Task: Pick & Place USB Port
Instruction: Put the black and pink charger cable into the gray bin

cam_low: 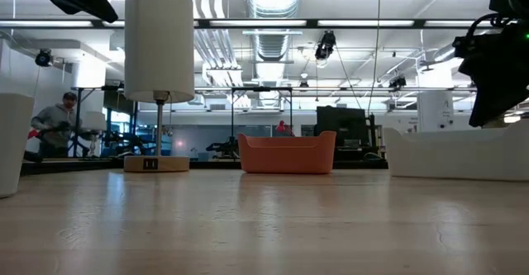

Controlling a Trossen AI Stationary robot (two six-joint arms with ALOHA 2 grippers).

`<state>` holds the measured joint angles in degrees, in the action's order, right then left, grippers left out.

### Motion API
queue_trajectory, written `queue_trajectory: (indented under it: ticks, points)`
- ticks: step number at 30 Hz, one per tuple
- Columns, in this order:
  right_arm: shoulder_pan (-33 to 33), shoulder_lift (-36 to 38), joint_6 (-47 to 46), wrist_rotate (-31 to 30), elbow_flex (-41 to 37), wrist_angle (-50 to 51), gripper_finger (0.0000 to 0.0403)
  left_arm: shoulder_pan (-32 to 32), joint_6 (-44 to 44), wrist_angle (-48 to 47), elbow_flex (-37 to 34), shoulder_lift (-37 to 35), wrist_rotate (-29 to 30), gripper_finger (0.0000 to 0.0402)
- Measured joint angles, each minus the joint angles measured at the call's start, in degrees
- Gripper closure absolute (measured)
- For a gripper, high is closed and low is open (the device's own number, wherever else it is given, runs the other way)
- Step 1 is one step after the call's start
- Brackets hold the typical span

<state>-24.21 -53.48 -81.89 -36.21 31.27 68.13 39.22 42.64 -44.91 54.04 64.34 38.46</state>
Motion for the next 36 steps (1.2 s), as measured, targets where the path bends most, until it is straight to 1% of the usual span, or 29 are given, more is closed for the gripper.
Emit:
queue_trajectory:
  ticks: [4, 8, 14, 19, 23, 27, 31, 36]
  points:
    - [0.0, 0.1, 0.3, 0.0, 0.0, -0.9, 0.0295, 0.0, 0.0, 0.1, 0.0, 0.0, 0.0, 0.0355]
    - [0.0, 0.0, 2.9, 0.0, 1.4, -1.4, 0.0287, 0.0, 0.0, 0.1, 0.0, 0.0, 0.0, 0.0355]
    - [0.0, 0.0, 5.6, 0.4, 6.7, -1.5, 0.0275, 0.0, 0.0, 0.2, 0.0, 0.0, 0.0, 0.0355]
    - [0.0, 0.0, 2.4, 1.7, 11.9, -2.2, 0.0265, 0.0, 0.0, 0.4, 0.0, 0.0, 0.0, 0.0355]
    - [0.0, 0.0, -0.4, 6.2, 13.9, -6.6, 0.0259, 0.0, -0.6, 0.4, 0.0, 0.0, 0.9, 0.0355]
    - [-0.1, -1.8, 1.9, 12.9, 14.1, -14.5, 0.026, 0.0, -0.9, 0.4, 0.0, 0.0, 4.5, 0.0355]
    - [-0.3, -6.0, -1.0, 17.7, 14.2, -20.7, 0.0264, -0.2, -1.1, 0.4, 0.0, 0.0, 9.3, 0.0355]
    - [-1.9, -13.0, -7.2, 25.6, 15.8, -21.6, 0.026, -0.4, -3.6, 0.4, 0.0, 0.0, 12.2, 0.0355]
